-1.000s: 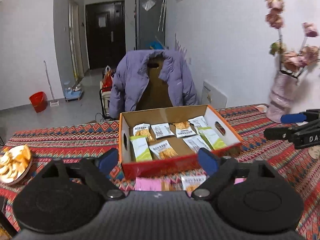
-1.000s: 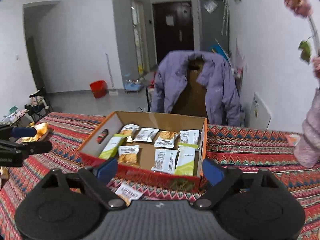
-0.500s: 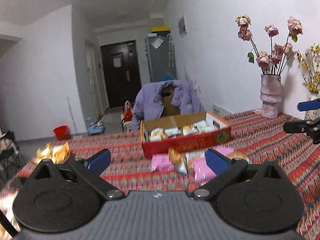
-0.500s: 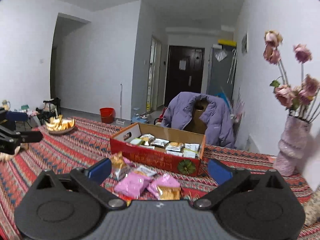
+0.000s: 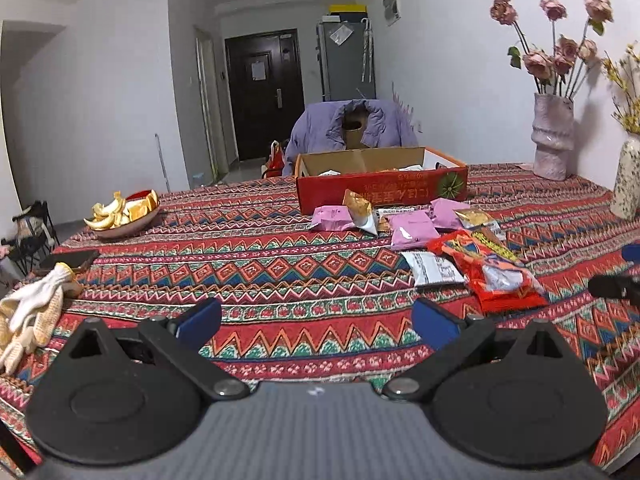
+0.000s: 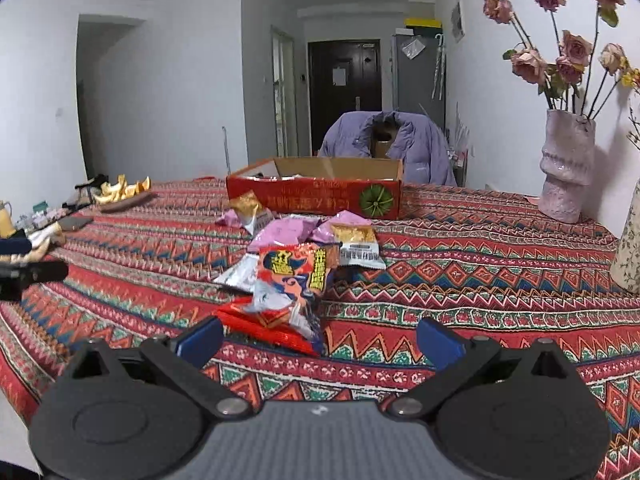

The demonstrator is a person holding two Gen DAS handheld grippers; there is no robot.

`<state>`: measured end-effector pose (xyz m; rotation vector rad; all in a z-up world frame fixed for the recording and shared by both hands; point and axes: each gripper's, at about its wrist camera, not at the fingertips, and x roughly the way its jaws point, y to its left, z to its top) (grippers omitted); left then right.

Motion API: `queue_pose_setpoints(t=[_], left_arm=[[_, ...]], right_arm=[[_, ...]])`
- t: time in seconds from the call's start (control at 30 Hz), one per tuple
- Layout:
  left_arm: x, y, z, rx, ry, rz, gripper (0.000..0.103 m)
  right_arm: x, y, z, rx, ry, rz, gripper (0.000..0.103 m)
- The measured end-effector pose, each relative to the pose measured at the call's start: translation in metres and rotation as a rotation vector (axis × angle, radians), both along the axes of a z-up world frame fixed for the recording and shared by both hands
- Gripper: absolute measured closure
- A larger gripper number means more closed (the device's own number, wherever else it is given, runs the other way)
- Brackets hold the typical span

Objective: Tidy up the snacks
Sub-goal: 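Withdraw both open tools from the box back to the snack pile, then grasp a white packet with the left tool while the right tool grasps a pumpkin-seed crisp bag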

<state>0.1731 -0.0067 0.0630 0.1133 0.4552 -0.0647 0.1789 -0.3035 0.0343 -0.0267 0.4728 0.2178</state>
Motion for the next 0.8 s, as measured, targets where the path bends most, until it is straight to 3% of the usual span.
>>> queue_pose_setpoints(t=[0.27, 0.53, 0.8], left_arm=[[0.037, -0.021, -0.006, 0.0, 0.044, -0.057, 0.0], [0.122, -0.066, -0.03, -0.064, 0.14, -0.125, 0.0], [0.174, -0.095, -0.061, -0.027, 0.23, -0.123, 0.0]], right_arm=[[0.018, -0.006, 0.002, 0.027, 0.013, -0.03, 0.0], [0.065, -0.02, 0.005, 0.042, 0.055, -0.073, 0.0], [0.11, -0.036, 0.007, 0.025, 0.082, -0.105, 0.0]])
